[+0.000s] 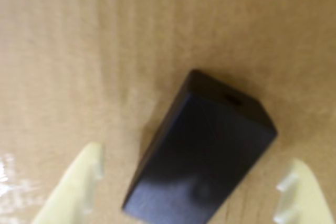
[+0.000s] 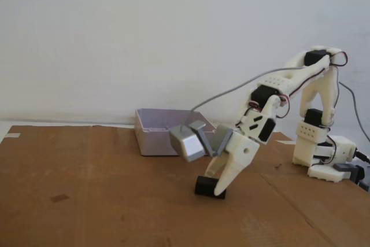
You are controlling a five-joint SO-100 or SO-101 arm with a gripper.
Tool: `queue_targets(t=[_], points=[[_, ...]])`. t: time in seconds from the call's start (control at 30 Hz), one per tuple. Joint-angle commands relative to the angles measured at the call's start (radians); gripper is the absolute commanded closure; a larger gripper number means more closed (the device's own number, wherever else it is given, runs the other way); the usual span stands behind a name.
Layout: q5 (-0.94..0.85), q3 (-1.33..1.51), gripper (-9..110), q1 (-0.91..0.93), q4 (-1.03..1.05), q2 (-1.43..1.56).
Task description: Grasp a block and put it in the box.
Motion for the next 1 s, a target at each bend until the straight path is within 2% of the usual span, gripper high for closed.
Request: queue_targets(t=[0.0, 0.97], points=[[-0.008, -0.107, 61, 0.011, -0.037, 0.014], [-0.009, -0.101, 61, 0.014, -0.043, -0.051]])
